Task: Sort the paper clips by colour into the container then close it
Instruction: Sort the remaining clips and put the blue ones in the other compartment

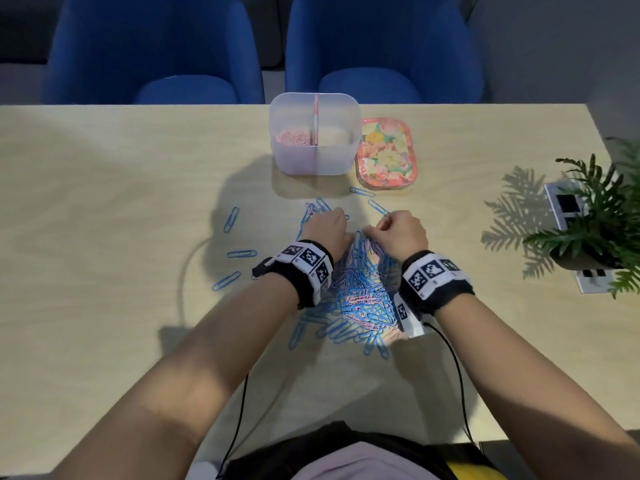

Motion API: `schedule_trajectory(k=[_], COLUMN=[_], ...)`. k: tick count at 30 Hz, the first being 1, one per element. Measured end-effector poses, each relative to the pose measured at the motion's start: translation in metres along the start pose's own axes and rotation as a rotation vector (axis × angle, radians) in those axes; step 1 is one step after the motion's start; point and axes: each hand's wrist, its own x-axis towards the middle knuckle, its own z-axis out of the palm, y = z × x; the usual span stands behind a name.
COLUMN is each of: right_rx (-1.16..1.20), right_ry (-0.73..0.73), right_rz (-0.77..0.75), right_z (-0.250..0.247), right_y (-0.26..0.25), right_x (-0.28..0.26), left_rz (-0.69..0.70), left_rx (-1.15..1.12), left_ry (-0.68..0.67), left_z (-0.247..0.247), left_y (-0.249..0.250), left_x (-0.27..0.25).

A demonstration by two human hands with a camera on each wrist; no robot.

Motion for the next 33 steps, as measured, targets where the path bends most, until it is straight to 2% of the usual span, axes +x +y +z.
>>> schedule_trajectory(k=[5,8,10,14,17,22,25,27,30,33], right_rx=[0.063,0.142,0.096,-0.042,-0.129,-0.120,0.108,0.387,0.657,0.818], right_ry=[-0.097,-0.004,0.071,0.119,0.055,-0.027,-0.120,-0.098,-0.003,-0.039], right_rz=[0.034,0.054,0.050,-0.044,-0.117,-0.064,-0.068,-0.031,0.077,0.113], right_z=[0.003,-0.012,-0.023,-0.026,-0.008,0.008,0.001,-0.012,-0.035,-0.049], right_y=[-0.009,-0.007,-0.003,0.007,0.010,0.009,0.009,0.011,0.022,0.043], right_x=[0.006,0.012,0.014,-0.003,-0.018,-0.014,-0.011,-0.014,-0.016,-0.013], left_rz=[0.092,0.087,0.056,0.046,0.095,0.142,0.177,0.193,0.149,0.118], left_rx=[0.090,0.058,0.009,-0.017,0.032,0.084,0.164,0.166,-0.167,-0.548], left_ry=[-0.025,-0.061,-0.060,0.018,-0.038,-0.117,-0.106,-0.101,-0.047,-0.070], left_z=[0.002,0.003,0.004,0.005,0.004,0.002,0.005,0.006,-0.001,-0.004], left_y=[0.000,-0.006,-0.010,-0.009,-0.006,-0.002,-0.001,-0.001,-0.007,-0.008], left_x=[-0.004,-0.004,-0.004,-0.008,-0.007,0.003,0.004,0.005,0.006,0.011])
